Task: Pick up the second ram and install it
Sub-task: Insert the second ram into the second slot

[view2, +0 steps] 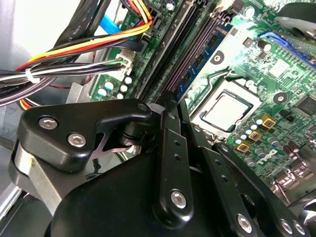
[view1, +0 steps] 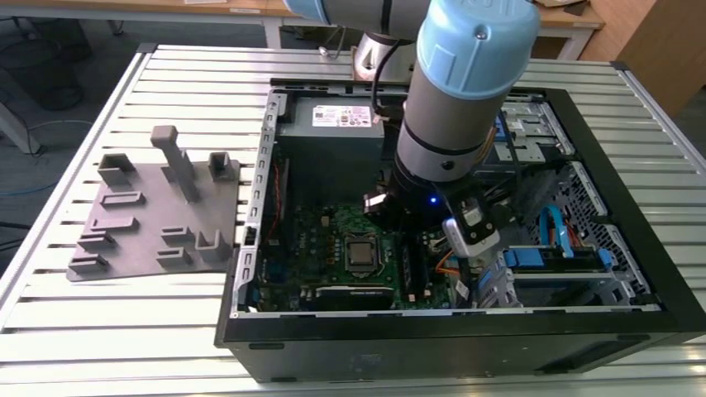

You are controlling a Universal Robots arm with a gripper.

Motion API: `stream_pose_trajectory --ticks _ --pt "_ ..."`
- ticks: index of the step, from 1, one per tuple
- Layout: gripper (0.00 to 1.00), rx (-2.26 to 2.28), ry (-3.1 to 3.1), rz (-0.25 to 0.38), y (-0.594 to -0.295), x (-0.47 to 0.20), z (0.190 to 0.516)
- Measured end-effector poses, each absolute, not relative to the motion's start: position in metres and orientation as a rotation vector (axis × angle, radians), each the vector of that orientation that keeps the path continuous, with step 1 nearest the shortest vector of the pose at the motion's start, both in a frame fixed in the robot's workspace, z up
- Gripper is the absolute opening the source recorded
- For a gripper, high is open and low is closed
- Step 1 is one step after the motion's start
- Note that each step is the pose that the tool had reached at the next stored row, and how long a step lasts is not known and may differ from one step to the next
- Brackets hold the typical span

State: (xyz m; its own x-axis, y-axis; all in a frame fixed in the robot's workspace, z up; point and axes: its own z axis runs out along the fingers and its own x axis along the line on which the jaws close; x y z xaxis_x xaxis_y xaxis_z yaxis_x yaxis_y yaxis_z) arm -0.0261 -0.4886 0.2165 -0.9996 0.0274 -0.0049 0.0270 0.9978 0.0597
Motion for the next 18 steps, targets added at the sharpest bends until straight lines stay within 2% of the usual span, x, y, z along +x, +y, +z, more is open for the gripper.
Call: stream_pose_trajectory --ticks 18 --pt "0.14 0.057 3.134 0.08 -0.4904 -0.0251 0.2166"
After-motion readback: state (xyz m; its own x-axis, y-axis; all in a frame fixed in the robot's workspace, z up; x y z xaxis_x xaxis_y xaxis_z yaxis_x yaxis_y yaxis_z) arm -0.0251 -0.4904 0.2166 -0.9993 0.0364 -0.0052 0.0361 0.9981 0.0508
